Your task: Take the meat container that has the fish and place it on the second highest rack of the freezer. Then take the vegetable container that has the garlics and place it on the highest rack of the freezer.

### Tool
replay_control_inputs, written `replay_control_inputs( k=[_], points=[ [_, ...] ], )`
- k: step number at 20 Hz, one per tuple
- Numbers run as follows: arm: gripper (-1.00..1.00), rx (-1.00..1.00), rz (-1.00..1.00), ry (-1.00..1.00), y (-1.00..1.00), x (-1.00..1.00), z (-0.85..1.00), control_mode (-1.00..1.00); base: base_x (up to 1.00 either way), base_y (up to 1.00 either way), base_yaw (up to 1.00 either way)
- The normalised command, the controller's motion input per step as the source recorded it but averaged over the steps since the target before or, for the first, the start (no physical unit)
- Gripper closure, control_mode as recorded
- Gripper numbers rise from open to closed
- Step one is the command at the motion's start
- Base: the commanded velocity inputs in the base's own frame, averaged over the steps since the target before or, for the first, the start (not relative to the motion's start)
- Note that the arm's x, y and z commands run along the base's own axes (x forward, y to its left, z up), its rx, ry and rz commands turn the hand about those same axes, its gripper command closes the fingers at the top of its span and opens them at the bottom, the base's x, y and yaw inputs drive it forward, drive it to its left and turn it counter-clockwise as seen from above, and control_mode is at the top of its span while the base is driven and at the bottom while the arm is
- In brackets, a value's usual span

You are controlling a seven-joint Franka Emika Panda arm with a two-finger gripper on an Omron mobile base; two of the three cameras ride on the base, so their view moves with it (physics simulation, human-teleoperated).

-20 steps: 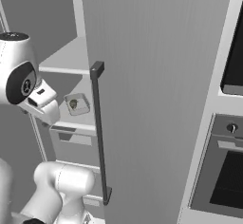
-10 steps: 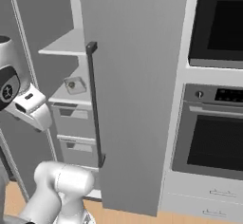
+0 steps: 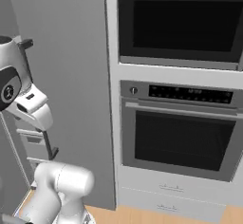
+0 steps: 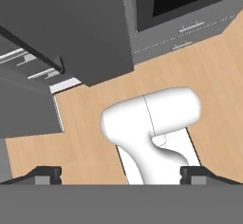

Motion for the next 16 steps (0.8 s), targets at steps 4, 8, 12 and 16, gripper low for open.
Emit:
replay_control_inputs(
  k=[4,8,12,16],
  points=[
    [-1.0,0.0,0.0,0.0,0.0,0.0,0.0,1.0,0.22,-1.0,0.01],
    [-1.0,0.0,0.0,0.0,0.0,0.0,0.0,1.0,0.29,-1.0,0.01],
    [-1.0,0.0,0.0,0.0,0.0,0.0,0.0,1.0,0.3,-1.0,0.01],
    [-1.0,0.0,0.0,0.0,0.0,0.0,0.0,1.0,0.33,-1.0,0.01]
  ],
)
